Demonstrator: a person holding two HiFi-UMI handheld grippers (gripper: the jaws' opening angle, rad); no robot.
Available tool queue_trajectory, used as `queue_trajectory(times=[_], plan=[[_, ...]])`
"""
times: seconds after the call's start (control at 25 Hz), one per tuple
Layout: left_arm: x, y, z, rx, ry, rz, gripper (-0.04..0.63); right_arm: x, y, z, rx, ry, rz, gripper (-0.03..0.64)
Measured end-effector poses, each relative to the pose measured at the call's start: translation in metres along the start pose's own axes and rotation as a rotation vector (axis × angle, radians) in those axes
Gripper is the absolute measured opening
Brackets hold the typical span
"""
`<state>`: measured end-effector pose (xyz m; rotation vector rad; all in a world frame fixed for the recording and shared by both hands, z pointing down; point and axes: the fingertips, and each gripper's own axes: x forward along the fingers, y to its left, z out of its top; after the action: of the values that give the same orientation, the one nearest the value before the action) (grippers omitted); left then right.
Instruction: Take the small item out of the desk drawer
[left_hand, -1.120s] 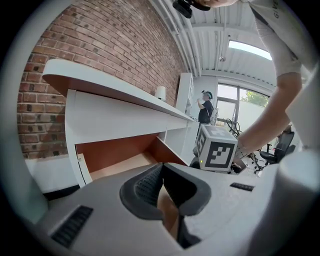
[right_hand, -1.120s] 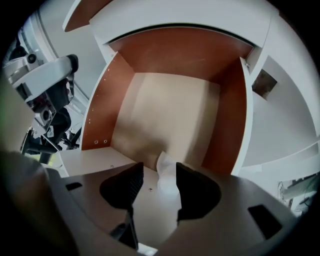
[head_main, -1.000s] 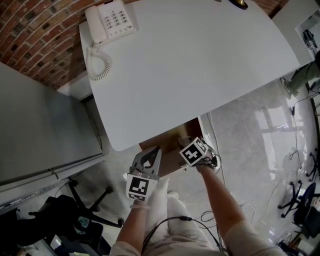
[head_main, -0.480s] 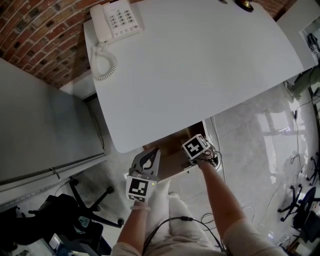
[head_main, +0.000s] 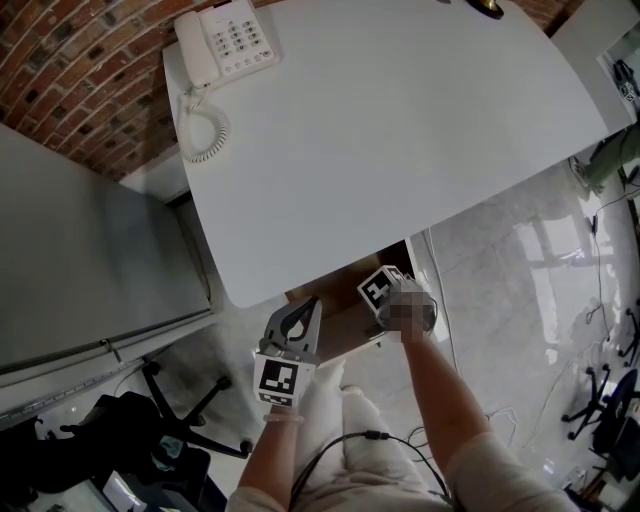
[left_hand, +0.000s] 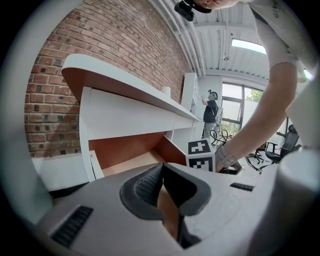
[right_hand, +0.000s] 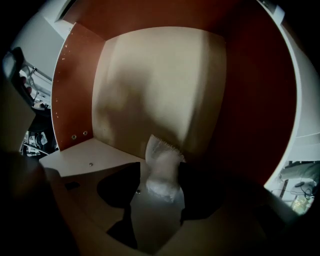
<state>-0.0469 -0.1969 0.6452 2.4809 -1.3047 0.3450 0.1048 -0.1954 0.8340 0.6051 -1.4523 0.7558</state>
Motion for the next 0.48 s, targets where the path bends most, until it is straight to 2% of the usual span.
queue_trajectory(times=[0.24, 0.48], plan=[[-0.006, 0.0007, 0.0045, -0.019, -0.024, 0.016, 0.005, 0.0028, -0.0027, -0.0035, -0.021, 0.022, -0.011, 0.201], [-0.0079, -0.0007, 0.0036, -0.01, -0.03, 0.023, 0.006, 0.0074, -0.0013, -0.0061, -0.043, 0.059, -0.006, 0.223]])
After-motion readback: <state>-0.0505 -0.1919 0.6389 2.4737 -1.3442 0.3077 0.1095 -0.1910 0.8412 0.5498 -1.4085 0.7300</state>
